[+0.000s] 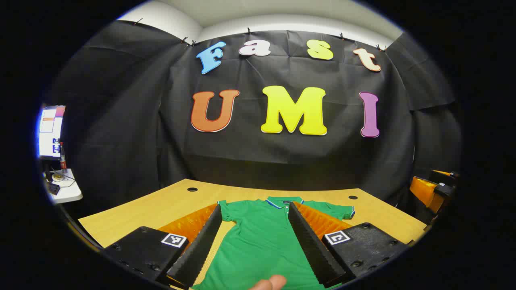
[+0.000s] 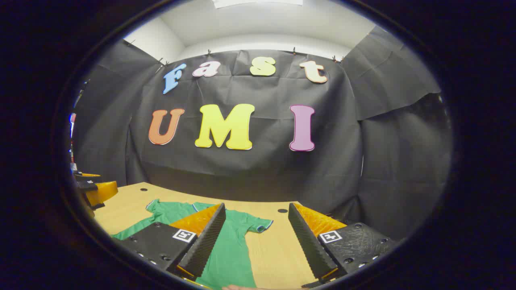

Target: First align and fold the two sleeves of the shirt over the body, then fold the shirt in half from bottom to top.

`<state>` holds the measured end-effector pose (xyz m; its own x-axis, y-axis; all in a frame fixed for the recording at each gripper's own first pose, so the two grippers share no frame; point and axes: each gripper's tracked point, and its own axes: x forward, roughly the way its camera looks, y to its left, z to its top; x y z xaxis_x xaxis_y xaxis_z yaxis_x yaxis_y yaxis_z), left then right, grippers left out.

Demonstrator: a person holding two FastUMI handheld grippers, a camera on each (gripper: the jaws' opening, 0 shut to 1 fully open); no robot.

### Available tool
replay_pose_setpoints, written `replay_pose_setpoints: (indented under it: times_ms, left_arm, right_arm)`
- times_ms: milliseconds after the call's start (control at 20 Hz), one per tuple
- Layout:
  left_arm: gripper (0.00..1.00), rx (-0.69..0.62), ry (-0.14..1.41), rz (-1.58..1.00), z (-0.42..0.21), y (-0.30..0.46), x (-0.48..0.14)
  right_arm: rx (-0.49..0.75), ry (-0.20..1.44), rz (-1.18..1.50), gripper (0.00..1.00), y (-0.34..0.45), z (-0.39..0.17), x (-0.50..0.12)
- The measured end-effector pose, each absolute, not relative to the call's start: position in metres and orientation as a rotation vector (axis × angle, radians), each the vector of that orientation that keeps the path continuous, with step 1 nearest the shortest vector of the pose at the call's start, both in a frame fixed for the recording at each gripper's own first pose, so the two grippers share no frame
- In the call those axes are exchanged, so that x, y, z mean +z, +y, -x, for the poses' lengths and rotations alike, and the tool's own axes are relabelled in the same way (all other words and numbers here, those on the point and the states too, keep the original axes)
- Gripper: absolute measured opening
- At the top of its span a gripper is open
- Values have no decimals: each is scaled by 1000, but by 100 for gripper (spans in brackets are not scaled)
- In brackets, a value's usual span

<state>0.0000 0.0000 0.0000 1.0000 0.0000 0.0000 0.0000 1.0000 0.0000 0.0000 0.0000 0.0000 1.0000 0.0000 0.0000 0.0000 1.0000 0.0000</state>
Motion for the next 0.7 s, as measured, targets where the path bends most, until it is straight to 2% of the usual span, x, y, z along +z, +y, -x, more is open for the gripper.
replay_pose_setpoints:
  times_ms: [700]
  left_arm:
    - [100,8,22,-36,-5,-1,-12]
  right_arm:
    - [-6,48,27,95,-4,-12,-17]
